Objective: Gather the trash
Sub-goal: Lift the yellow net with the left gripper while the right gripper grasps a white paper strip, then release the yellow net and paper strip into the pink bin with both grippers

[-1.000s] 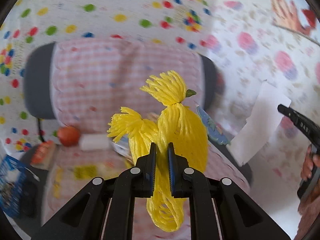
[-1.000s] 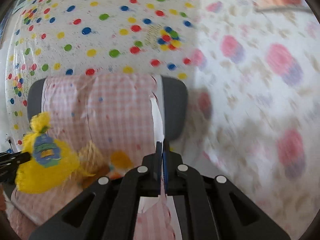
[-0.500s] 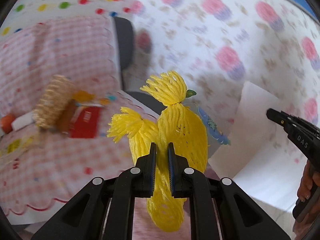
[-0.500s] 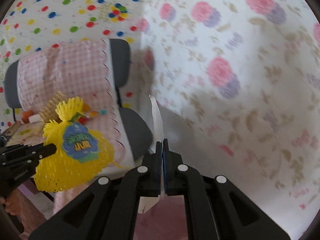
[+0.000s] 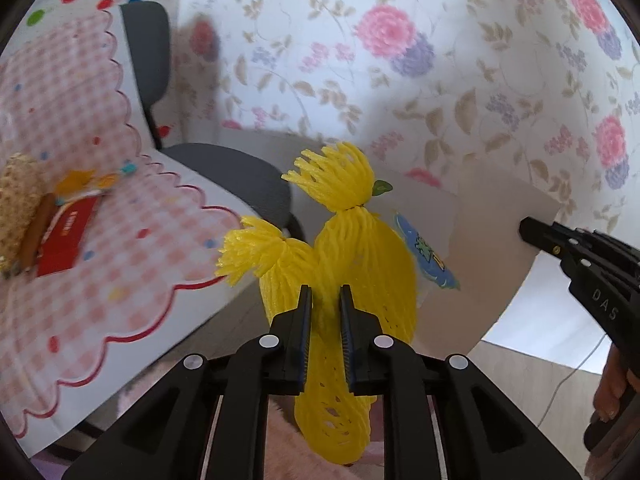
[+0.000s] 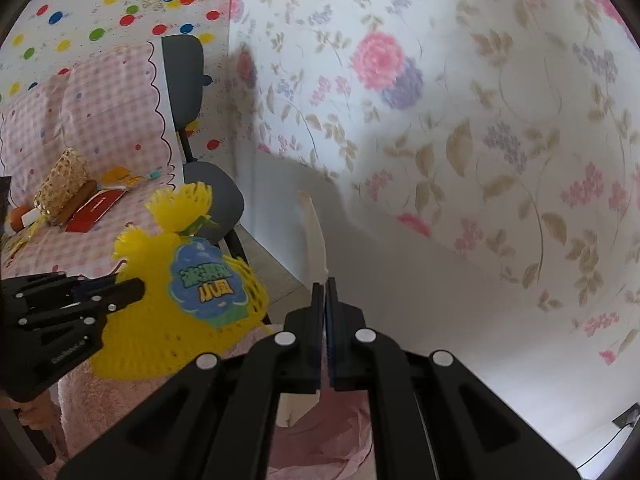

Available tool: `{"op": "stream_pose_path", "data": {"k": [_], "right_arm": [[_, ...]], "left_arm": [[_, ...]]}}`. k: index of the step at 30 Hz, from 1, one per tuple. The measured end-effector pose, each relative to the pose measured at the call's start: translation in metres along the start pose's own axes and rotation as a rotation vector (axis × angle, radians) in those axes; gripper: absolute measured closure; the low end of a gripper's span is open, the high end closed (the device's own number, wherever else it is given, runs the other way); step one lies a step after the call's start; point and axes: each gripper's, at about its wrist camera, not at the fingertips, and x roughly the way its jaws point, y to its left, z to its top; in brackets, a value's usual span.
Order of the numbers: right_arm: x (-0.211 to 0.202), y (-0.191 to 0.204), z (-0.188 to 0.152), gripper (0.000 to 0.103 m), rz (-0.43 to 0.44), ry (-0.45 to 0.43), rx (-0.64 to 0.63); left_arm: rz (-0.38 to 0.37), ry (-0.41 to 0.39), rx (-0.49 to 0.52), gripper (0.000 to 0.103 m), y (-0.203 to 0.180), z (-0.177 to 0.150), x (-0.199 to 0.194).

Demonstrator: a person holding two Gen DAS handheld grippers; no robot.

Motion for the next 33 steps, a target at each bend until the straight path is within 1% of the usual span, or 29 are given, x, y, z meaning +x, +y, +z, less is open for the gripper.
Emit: {"op": "stream_pose_path", "data": {"k": [2, 4, 5, 6, 7, 9, 11, 13, 16, 18, 21, 27, 32, 33], "right_arm": [[0.005, -0.005, -0.002, 0.101, 0.001, 0.007, 0.01], [0.009, -0.01, -0.004, 0.101, 0.016, 0.016, 0.031], [0.011, -0.011, -0.004, 0.1, 0.022, 0.022, 0.038], [0.013, -0.013, -0.004, 0.094, 0.025, 0.028, 0.045], [0.014, -0.013, -0.004, 0.083, 0.026, 0.029, 0.047], [0.015, -0.015, -0.004, 0.075, 0.031, 0.027, 0.054], [0.011, -0.015, -0.002, 0.075, 0.037, 0.019, 0.057], [0.006, -0.015, 0.0, 0.075, 0.04, 0.008, 0.056], [-0.005, -0.015, 0.008, 0.075, 0.049, -0.022, 0.062], [-0.01, -0.013, 0.013, 0.075, 0.056, -0.034, 0.063], [-0.015, -0.007, 0.02, 0.075, 0.081, -0.046, 0.064], [-0.02, 0.019, 0.034, 0.075, 0.152, -0.059, 0.033], [-0.006, 0.05, 0.045, 0.072, 0.203, -0.032, -0.013], [-0.004, 0.059, 0.048, 0.07, 0.218, -0.029, -0.025]], "left_arm": [[-0.006, 0.007, 0.0, 0.082, -0.004, 0.002, 0.006], [-0.015, 0.009, -0.011, 0.07, -0.004, 0.005, 0.01], [-0.017, 0.007, -0.019, 0.067, -0.004, 0.006, 0.011], [-0.021, 0.006, -0.027, 0.059, -0.003, 0.006, 0.011], [-0.021, 0.004, -0.033, 0.056, -0.002, 0.007, 0.011], [-0.012, 0.0, -0.037, 0.056, 0.0, 0.009, 0.011], [-0.009, -0.007, -0.045, 0.056, 0.003, 0.011, 0.007], [-0.002, -0.028, -0.06, 0.056, 0.009, 0.014, -0.005], [0.044, -0.062, -0.072, 0.056, 0.022, 0.016, -0.025], [0.071, -0.068, -0.087, 0.056, 0.032, 0.015, -0.036], [0.094, -0.082, -0.12, 0.056, 0.048, 0.011, -0.052], [0.165, -0.097, -0.149, 0.056, 0.075, -0.003, -0.079], [0.234, -0.113, -0.186, 0.055, 0.106, -0.016, -0.102], [0.259, -0.118, -0.201, 0.051, 0.115, -0.019, -0.108]]}}
